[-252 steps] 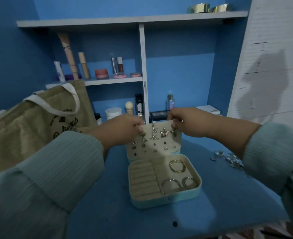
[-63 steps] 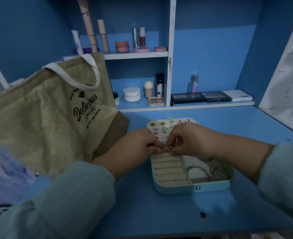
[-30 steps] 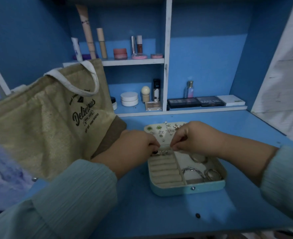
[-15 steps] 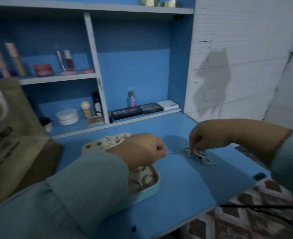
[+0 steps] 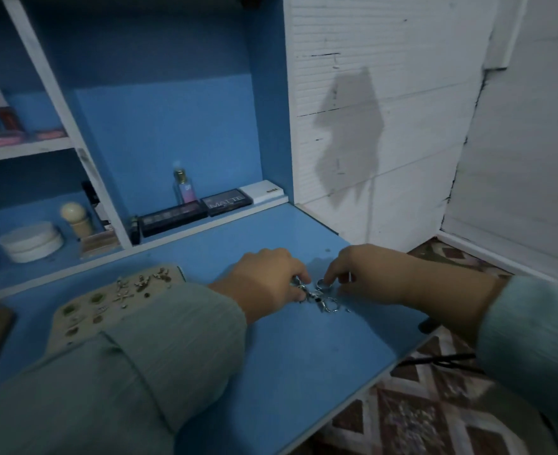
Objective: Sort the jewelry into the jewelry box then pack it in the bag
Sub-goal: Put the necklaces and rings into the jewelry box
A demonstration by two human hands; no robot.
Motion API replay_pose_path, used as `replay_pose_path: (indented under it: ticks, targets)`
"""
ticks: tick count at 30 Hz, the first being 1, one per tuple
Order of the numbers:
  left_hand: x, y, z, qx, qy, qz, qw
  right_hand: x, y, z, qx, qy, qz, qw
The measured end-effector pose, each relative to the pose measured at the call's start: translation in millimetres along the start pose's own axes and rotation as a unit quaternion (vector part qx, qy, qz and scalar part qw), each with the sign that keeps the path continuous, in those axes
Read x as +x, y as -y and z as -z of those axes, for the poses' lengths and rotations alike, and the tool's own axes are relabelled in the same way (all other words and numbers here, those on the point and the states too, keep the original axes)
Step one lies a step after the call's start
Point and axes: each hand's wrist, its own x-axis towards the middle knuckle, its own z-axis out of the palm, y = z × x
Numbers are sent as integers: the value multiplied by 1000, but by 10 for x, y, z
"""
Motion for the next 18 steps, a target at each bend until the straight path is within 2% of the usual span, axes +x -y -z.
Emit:
replay_pose_path:
  ticks: [5,10,15,18]
  targets:
    - [51,26,-26,-1,-17,-3,1000,60,4,-95,16,-7,10,1000]
    - [51,120,7,-69,-26,20,997,102,-31,-126,39,-45,10,998]
    - [-102,260,99,-139,-35,56,988,102,104,-15,134,-99,7,986]
    - [-266,360,164,-175,-52,76,980,78,311,76,196,-91,8,976]
